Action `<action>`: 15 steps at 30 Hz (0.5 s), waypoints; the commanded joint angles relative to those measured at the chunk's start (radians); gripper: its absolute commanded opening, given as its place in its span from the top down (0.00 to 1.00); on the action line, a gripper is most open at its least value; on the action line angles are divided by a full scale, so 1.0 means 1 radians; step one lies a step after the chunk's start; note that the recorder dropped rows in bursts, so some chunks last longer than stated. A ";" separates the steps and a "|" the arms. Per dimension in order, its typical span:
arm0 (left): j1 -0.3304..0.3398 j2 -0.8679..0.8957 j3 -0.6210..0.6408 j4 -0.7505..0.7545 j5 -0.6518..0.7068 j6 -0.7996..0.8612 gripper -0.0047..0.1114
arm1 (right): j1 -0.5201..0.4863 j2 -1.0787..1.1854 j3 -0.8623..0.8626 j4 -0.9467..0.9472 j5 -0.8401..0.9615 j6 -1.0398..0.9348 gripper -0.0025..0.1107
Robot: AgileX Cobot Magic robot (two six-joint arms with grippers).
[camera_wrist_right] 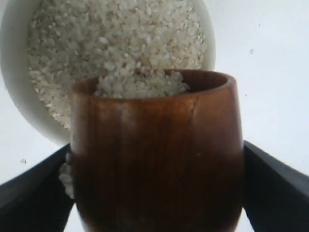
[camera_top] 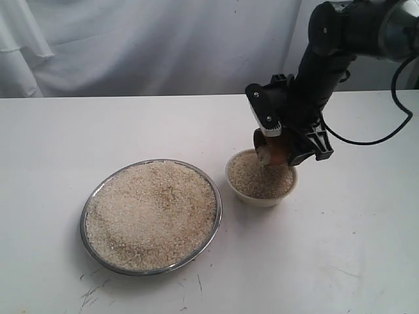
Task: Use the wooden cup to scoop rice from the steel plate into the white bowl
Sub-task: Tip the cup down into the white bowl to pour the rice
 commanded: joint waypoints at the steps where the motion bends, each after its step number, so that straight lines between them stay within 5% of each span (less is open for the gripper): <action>1: -0.002 -0.005 0.005 -0.001 -0.006 -0.003 0.96 | 0.013 -0.006 -0.005 -0.038 -0.016 0.012 0.98; 15: -0.002 -0.005 0.005 -0.001 -0.006 -0.003 0.96 | 0.132 0.003 -0.005 -0.361 -0.035 0.093 0.98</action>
